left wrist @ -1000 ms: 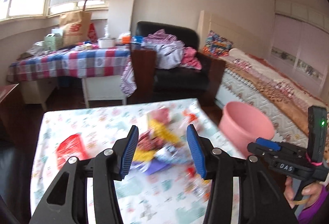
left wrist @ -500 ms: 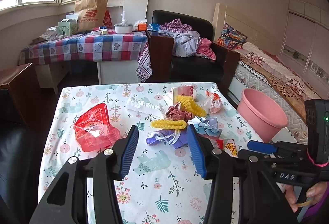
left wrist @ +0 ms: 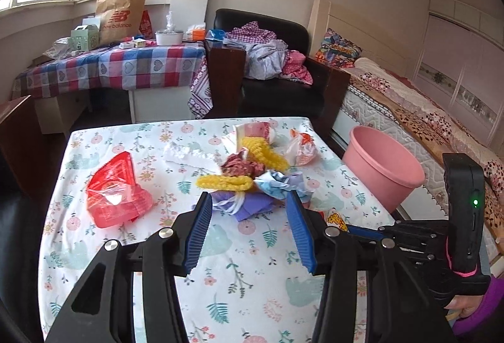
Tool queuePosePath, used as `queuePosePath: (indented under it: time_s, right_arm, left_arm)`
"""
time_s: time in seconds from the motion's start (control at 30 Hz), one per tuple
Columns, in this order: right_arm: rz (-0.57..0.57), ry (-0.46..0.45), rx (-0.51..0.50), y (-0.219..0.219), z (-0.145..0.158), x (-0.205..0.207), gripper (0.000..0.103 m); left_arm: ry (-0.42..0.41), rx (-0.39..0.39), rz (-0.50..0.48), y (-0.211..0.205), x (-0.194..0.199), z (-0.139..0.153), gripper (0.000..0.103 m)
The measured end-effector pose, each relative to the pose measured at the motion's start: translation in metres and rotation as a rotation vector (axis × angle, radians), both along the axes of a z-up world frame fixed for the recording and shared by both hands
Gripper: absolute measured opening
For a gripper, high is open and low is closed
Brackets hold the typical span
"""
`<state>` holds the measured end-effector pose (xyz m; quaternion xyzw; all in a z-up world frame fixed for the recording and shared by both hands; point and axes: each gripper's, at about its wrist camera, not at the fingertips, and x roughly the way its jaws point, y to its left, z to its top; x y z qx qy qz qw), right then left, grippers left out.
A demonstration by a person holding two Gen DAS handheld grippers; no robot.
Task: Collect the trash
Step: 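Grasp the red-yellow candy wrapper with the right tool while the left tool grasps the crumpled blue-white wrapper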
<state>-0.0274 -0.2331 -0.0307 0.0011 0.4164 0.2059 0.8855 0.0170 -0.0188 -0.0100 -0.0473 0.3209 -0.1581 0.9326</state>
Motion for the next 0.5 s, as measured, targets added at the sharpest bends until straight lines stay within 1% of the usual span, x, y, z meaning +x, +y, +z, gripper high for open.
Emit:
queuePosePath:
  time_s: [0.1, 0.2, 0.27, 0.37, 0.5]
  right_arm:
    - [-0.020, -0.027, 0.013, -0.011, 0.006, -0.004, 0.006]
    - [-0.056, -0.064, 0.033, -0.026, 0.012, -0.008, 0.006]
    - [-0.081, -0.078, 0.045, -0.036, 0.015, -0.009, 0.006]
    - [-0.103, -0.073, 0.066, -0.045, 0.014, -0.008, 0.006]
    - [-0.109, -0.063, 0.084, -0.052, 0.010, -0.006, 0.006]
  left_arm:
    - [0.042, -0.045, -0.019, -0.009, 0.006, -0.003, 0.048]
    - [0.125, -0.124, 0.001, -0.015, 0.020, -0.011, 0.048]
    - [0.176, -0.187, 0.037, -0.017, 0.030, -0.015, 0.048]
    - [0.243, -0.285, 0.098, -0.019, 0.046, -0.020, 0.048]
    - [0.329, -0.341, 0.175, -0.024, 0.070, -0.034, 0.048]
